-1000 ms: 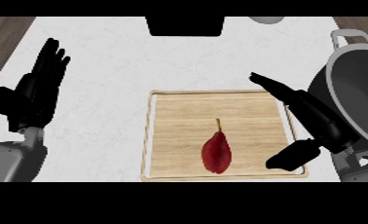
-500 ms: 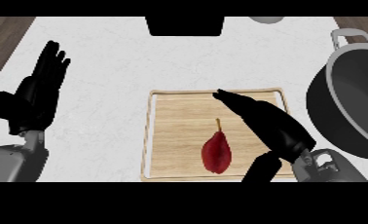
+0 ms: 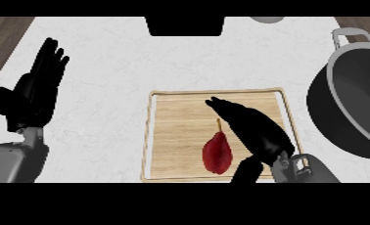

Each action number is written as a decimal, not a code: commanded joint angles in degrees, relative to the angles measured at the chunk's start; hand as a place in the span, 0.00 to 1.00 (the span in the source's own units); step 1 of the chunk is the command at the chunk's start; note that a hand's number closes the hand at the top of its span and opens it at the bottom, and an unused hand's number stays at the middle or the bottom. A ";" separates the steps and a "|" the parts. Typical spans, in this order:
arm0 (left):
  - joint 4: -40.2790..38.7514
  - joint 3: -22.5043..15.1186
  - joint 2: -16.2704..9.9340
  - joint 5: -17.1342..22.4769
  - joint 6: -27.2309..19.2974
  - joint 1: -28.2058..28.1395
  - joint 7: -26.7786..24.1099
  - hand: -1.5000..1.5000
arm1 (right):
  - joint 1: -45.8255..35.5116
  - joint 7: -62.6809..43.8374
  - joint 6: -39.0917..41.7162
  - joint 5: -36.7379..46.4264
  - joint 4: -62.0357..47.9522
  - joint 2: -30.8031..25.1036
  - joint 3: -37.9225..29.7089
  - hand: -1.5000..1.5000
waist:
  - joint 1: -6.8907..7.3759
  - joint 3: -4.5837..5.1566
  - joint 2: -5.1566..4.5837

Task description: Pick the pear from the tray and place it in the pot

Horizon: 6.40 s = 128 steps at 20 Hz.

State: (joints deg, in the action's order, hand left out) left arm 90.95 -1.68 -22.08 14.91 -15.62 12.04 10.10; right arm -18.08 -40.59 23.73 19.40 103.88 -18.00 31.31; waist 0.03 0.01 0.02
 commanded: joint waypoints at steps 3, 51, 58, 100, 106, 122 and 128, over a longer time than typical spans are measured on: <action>-0.47 1.93 1.91 -1.71 0.67 1.19 1.36 0.50 | 4.09 1.01 1.81 5.53 -0.03 0.08 -1.42 0.00 | -0.15 -0.01 0.00; 1.83 7.75 9.05 -9.59 6.39 -1.52 2.24 0.50 | 29.83 3.43 -17.79 46.90 16.74 14.80 15.98 1.00 | -1.16 -0.03 0.43; 2.41 8.09 9.18 -8.75 6.88 -1.50 2.47 0.50 | 30.94 1.52 -25.41 56.10 31.33 11.37 10.49 1.00 | -1.87 0.01 0.54; -0.30 8.45 9.71 -10.46 8.27 2.27 2.68 0.50 | 3.67 39.09 -37.57 24.38 -33.82 -5.19 -54.73 1.00 | 0.52 -0.09 -0.36; 1.96 7.53 10.71 -10.48 7.63 1.96 4.15 0.50 | 1.20 41.22 -27.01 16.27 -36.53 -4.86 -54.32 0.00 | 0.81 -0.12 -0.32; 3.39 8.72 9.52 -10.89 7.75 0.37 4.61 0.50 | 2.14 57.19 -16.07 -13.11 -42.85 -8.78 -74.21 0.00 | -0.14 -0.10 -0.03; -0.35 8.94 10.83 -10.39 9.06 -0.81 0.21 0.50 | 5.41 61.91 -6.76 -18.18 -51.31 -17.44 -78.70 0.00 | -0.14 -0.07 -0.19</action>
State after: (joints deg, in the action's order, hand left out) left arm 92.95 7.40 -12.17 4.96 -6.76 11.83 12.87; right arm -14.03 16.89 12.93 4.00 59.22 -31.56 -44.63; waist -0.34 0.99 0.43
